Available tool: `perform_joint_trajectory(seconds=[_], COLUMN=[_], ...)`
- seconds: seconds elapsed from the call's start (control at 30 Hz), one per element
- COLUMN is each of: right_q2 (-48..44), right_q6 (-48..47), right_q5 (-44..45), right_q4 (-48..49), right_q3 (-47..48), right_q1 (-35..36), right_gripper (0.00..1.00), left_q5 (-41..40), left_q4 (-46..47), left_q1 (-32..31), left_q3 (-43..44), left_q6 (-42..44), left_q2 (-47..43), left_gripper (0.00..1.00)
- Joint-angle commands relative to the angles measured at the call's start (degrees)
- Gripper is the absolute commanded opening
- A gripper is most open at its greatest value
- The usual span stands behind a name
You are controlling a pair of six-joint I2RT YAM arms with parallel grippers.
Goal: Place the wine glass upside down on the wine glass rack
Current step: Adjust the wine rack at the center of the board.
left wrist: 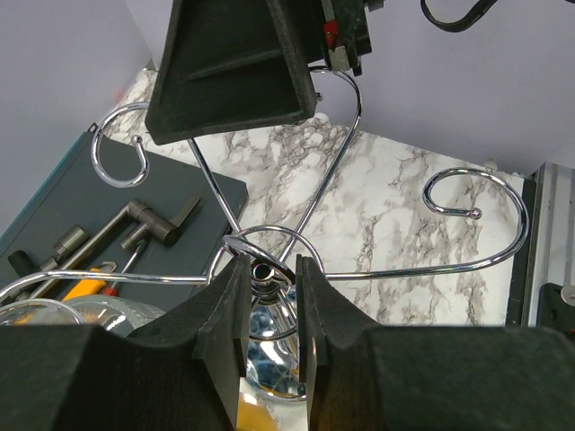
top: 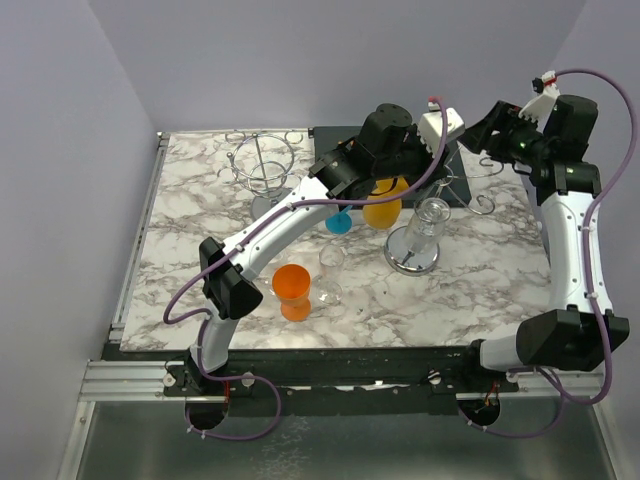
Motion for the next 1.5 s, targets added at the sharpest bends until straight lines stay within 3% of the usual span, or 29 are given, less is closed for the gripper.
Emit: perform_joint_trajectory(seconds=[0.0, 0.4, 0.53, 0.67, 0.83, 1.0, 1.47], right_q2=[0.66, 7.79, 9.71, 10.06, 7.88, 5.04, -5.37], right_q6=[2.35, 3.42, 5.01, 6.55, 5.7, 5.28, 8.48], right_q5=[-7.83, -10.62, -13.68, -15.69, -14.43, -11.83, 2.61], right_q4=[5.74, 7.8, 9.52, 10.58, 10.51, 10.77, 15.29], right_q3=[0.29, 1.93, 2.96, 2.83, 0.64, -1.57, -12.79], right_q1=[-0.01, 0.01, -0.01, 0.0, -0.07, -0.67, -1.0], right_gripper=[0.72, 0.69, 0.63, 0.48, 0.17, 0.03, 0.0], left_q5=[-1.01, -0.51, -0.41, -0.4, -1.17, -3.2, -9.3], left_q4=[0.11, 0.05, 0.11, 0.04, 0.07, 0.09, 0.18], left_q1=[0.3, 0.2, 0.14, 0.1, 0.1, 0.09, 0.13], left_q3=[-0.32, -0.42, -0.29, -0.16, -0.31, -0.06, 0.61], left_q6=[0.63, 0.71, 0.65, 0.8, 1.65, 2.78, 7.91], left_q2=[-2.21, -2.56, -2.47, -2.38, -2.71, -3.13, -3.93], left_gripper=[0.19, 0.19, 0.19, 0.19, 0.19, 0.19, 0.17])
